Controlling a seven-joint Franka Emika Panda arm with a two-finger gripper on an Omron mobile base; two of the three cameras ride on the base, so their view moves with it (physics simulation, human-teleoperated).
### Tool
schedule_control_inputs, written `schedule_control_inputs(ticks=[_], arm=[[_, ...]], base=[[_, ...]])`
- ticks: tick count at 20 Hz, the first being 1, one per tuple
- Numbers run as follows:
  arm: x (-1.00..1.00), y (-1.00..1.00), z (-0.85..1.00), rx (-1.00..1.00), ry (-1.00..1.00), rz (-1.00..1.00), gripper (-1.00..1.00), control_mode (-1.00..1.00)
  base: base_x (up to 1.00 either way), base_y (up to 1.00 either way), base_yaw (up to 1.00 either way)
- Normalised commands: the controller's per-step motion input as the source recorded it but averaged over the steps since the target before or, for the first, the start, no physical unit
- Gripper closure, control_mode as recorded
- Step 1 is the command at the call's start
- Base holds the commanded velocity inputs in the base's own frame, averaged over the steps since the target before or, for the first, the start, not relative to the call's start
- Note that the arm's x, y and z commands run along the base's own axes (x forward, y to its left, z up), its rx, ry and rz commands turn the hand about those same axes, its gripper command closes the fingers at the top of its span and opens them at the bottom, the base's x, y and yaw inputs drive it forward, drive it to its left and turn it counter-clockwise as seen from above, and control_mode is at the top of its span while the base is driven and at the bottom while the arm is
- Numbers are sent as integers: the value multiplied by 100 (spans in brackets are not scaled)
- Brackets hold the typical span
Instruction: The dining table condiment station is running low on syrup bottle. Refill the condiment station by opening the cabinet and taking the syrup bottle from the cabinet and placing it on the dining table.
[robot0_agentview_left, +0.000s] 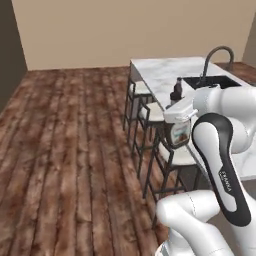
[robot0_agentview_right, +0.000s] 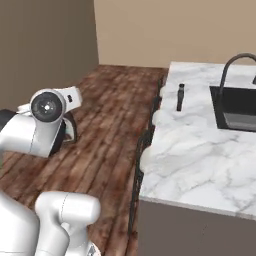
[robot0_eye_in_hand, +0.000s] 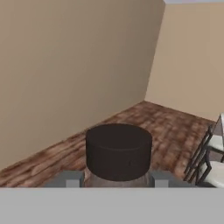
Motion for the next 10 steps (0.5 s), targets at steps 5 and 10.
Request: schedule_control_inputs(ticks=[5,10], arm=[[0,0,0,0,0,0,100,100],[0,0,0,0,0,0,100,100]], base=[[54,100,-57],[64,100,-59]])
